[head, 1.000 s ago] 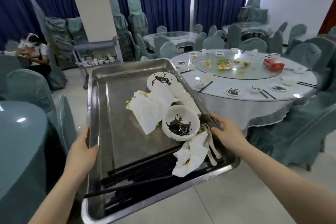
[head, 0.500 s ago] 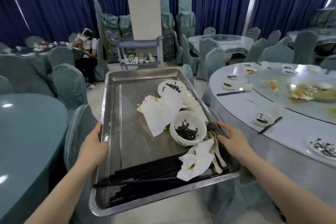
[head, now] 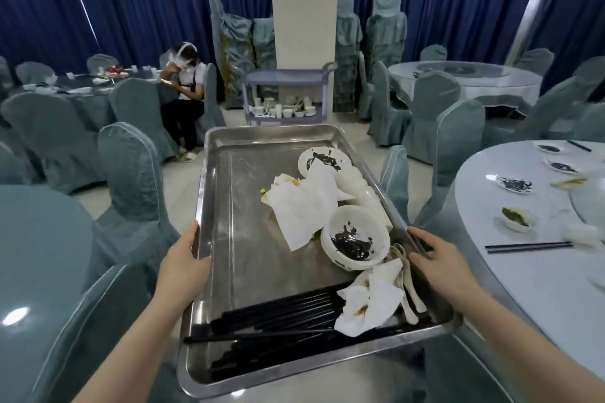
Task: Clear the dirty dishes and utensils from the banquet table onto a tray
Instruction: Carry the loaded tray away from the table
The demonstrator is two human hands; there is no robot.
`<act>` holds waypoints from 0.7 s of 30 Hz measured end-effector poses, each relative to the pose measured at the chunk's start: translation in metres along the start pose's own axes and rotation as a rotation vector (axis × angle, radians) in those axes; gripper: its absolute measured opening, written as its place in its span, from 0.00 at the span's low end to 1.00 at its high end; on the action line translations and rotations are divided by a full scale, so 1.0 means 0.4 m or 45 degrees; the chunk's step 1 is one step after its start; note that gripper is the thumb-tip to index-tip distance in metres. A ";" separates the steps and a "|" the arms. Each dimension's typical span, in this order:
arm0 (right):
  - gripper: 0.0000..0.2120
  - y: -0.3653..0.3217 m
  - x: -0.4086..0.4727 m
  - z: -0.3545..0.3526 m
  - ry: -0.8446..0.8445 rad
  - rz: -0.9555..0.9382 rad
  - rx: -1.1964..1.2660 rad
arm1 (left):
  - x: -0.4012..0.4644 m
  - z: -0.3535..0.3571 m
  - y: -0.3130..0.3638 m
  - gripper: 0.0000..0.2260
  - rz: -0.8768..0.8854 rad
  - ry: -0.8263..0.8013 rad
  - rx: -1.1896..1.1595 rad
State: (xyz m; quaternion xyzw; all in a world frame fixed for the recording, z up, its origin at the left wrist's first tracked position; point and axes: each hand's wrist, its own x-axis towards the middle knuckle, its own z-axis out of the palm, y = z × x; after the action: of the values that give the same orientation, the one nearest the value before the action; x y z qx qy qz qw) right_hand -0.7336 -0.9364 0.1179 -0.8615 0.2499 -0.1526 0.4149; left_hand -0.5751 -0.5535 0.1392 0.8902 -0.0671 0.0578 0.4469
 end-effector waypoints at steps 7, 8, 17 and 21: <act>0.23 -0.012 0.447 0.083 0.036 0.076 -0.045 | 0.459 0.210 0.023 0.28 -0.002 -0.054 -0.051; 0.23 -0.013 0.525 0.090 0.033 0.083 -0.067 | 0.533 0.247 0.033 0.29 -0.005 -0.066 -0.046; 0.21 -0.042 1.293 0.167 -0.011 0.019 -0.138 | 1.143 0.517 0.132 0.32 -0.071 -0.004 -0.020; 0.21 -0.085 1.612 0.238 -0.098 0.016 -0.088 | 1.404 0.596 0.151 0.33 -0.101 0.067 -0.041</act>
State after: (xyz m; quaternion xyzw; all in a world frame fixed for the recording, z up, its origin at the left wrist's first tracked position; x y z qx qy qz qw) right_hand -0.1440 -1.2167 0.1226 -0.8789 0.2443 -0.1081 0.3953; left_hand -0.0226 -0.8187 0.1368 0.8829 -0.0210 0.0625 0.4648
